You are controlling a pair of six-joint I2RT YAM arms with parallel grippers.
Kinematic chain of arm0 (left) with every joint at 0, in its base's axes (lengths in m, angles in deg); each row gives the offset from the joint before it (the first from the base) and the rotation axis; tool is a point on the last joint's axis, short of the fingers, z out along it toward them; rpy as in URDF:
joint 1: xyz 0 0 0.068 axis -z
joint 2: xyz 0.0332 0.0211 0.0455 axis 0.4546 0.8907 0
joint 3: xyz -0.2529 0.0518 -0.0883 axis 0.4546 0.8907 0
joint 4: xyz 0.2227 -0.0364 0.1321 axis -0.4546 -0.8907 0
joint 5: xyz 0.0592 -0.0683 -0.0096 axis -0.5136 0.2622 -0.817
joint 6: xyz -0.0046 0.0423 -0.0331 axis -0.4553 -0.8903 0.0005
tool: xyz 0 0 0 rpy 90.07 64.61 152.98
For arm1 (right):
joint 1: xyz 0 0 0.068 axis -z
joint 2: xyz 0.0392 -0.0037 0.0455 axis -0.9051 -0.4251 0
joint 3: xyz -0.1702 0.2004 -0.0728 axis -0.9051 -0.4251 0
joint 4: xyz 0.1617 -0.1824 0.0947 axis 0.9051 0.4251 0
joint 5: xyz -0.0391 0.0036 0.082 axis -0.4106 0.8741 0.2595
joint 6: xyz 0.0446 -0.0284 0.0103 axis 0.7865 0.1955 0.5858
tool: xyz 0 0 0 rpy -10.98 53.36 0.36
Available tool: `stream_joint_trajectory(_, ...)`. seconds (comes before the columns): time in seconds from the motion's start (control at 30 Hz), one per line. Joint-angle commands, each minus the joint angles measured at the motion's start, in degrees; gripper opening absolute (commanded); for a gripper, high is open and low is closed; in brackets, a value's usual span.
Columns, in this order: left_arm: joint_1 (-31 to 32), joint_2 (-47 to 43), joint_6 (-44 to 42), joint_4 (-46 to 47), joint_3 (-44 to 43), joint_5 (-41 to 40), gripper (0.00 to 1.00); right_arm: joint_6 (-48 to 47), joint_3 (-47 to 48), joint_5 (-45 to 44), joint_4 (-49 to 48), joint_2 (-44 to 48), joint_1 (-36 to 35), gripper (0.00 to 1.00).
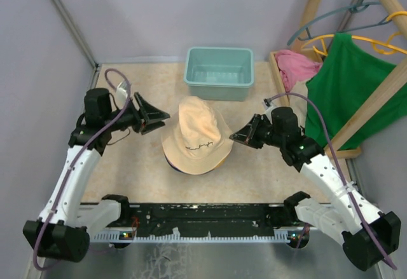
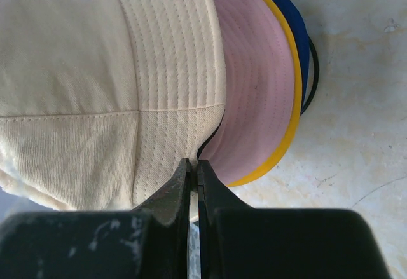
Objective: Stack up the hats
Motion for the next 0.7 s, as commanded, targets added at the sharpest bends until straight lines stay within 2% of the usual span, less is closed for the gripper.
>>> stream_joint_trajectory(0.0, -7.70, -6.61, -2.53, -5.05, 8.14, 0.71, 0.65, -0.32, 0.05, 0.14, -2.97, 0.90, -0.29, 0.00)
stream_joint_trajectory(0.2, -10.17, -11.69, -2.52, -6.50, 15.20, 0.94, 0.69, -0.90, 3.54, 0.36, -2.39, -0.89, -0.31, 0.00)
stream_joint_trajectory(0.67, -10.25, -10.18, 7.04, 17.95, 25.63, 5.16, 0.68, -0.62, 6.00, 1.03, -1.44, -2.04, -0.29, 0.00)
